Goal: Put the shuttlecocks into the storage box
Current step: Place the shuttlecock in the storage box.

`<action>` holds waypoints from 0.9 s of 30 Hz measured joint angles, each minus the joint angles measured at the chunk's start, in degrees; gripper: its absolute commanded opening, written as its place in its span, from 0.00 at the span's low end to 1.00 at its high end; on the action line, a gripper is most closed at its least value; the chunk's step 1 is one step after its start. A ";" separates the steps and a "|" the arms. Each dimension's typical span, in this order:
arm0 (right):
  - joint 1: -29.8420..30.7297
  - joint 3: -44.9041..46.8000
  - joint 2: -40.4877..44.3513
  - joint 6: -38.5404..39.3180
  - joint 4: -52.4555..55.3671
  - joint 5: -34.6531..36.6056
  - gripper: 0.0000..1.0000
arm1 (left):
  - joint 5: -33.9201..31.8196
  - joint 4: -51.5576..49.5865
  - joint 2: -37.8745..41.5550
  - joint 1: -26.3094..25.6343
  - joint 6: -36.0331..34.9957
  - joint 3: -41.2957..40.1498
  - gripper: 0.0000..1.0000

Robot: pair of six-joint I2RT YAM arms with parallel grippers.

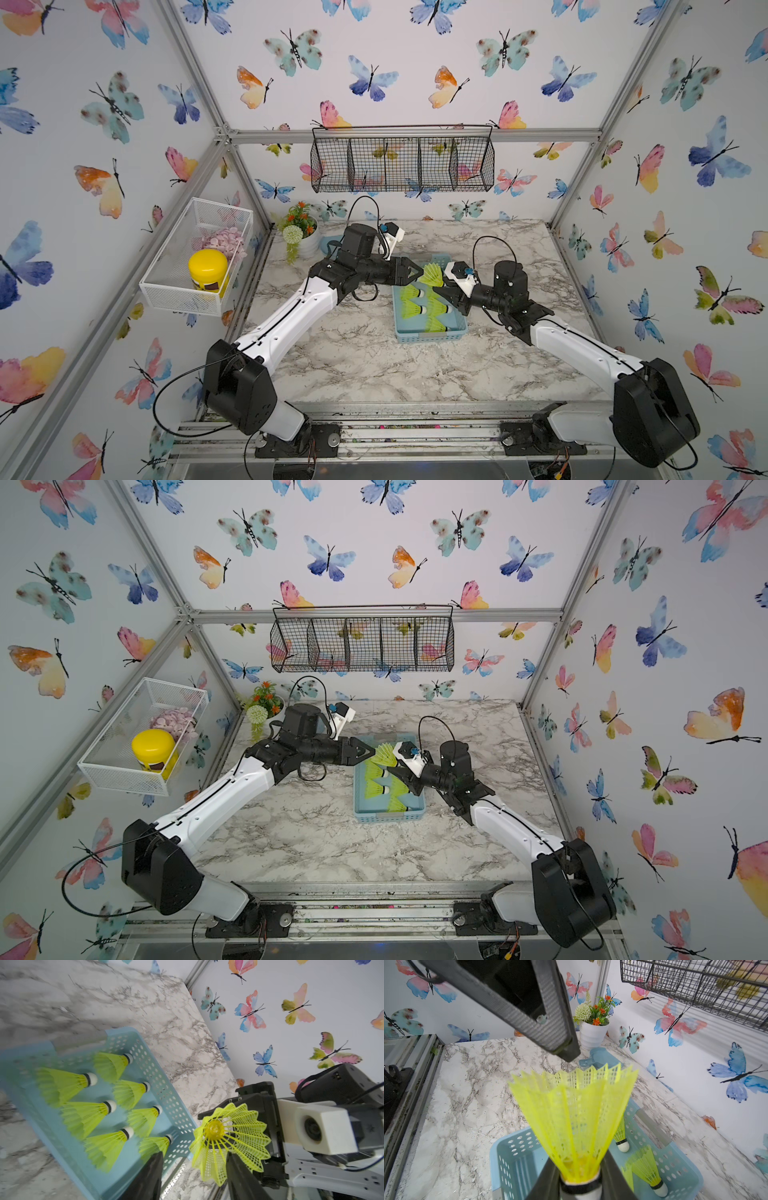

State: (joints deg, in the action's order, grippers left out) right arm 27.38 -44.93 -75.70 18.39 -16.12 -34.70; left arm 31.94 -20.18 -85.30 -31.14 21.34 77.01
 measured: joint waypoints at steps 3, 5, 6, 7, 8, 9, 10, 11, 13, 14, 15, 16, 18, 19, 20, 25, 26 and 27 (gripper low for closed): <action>0.00 -1.49 -1.05 -0.37 2.84 0.70 0.31 | -3.91 -2.93 1.05 -0.57 -4.94 1.27 0.54; 0.00 -2.58 -1.90 -0.57 5.09 0.96 0.32 | -5.64 -4.87 1.73 -1.53 -8.59 1.73 0.54; 0.00 -3.06 -2.32 -0.72 5.92 1.03 0.31 | -6.43 -5.73 1.81 -2.25 -10.34 2.05 0.54; 0.00 -3.85 -2.91 -0.79 7.26 1.11 0.32 | -7.23 -6.32 1.88 -3.17 -12.22 2.29 0.53; 0.00 -4.66 -3.52 -0.85 8.41 1.14 0.32 | -7.98 -6.93 1.90 -4.17 -13.94 2.43 0.53; 0.00 -5.38 -4.09 -0.92 9.29 1.14 0.32 | -8.59 -7.30 1.90 -5.20 -15.32 2.51 0.53; 0.00 -6.10 -4.66 -0.98 10.25 1.11 0.32 | -9.11 -7.54 1.90 -6.32 -17.00 2.51 0.53; 0.00 -6.75 -5.16 -1.07 11.19 1.07 0.32 | -9.55 -7.67 1.90 -7.19 -18.27 2.51 0.53; 0.00 -7.61 -5.84 -1.29 12.61 0.96 0.32 | -10.34 -8.09 1.88 -8.68 -20.46 2.78 0.51; 0.00 -7.93 -6.03 -1.40 13.25 0.90 0.32 | -10.56 -8.24 1.81 -9.14 -21.22 2.95 0.50; 0.00 -8.28 -6.29 -1.44 14.03 0.79 0.32 | -10.95 -8.28 1.73 -9.44 -21.99 3.17 0.50; 0.00 -8.52 -6.54 -1.46 14.60 0.61 0.32 | -11.34 -8.33 1.53 -9.49 -22.75 3.45 0.49; 0.00 -9.05 -6.99 -1.53 15.74 0.28 0.32 | -11.85 -8.33 0.98 -9.49 -23.80 3.91 0.47; 0.00 -9.25 -7.21 -1.66 16.24 0.17 0.32 | -12.22 -8.31 0.59 -9.49 -24.39 4.04 0.45; 0.00 -9.35 -7.34 -1.70 16.76 0.07 0.32 | -12.57 -8.31 0.31 -9.51 -24.72 4.09 0.44; 0.00 -9.57 -7.69 -2.05 18.27 -0.59 0.32 | -13.84 -8.41 -2.14 -9.88 -26.45 4.42 0.40; 0.00 -9.62 -7.72 -2.10 18.40 -0.70 0.32 | -13.88 -8.41 -2.60 -9.88 -26.51 4.59 0.40; 0.00 -9.77 -7.72 -2.21 18.56 -0.87 0.32 | -13.88 -8.41 -3.21 -10.01 -26.69 4.85 0.39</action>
State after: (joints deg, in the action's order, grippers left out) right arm 27.38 -54.70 -83.42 16.19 2.44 -35.57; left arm 18.06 -28.60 -88.51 -41.15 -5.34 81.87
